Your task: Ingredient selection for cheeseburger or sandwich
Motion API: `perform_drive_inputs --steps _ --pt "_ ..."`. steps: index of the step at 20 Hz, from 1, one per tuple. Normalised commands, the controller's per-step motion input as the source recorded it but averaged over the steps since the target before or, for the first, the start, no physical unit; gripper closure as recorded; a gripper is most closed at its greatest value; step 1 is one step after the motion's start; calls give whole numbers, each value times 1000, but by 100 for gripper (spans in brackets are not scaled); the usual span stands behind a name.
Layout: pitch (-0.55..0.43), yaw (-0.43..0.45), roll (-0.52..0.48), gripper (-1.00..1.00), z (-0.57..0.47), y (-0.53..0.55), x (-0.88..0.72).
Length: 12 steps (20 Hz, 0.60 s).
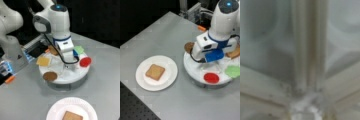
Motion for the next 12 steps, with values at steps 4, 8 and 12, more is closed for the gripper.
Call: perform_drive_inputs --steps 4,8,12 --pt "-26 -28 -120 -100 104 66 -117" --pt "0 -18 -117 -100 139 12 -84" --pt "68 -74 -104 -100 266 -16 -82"
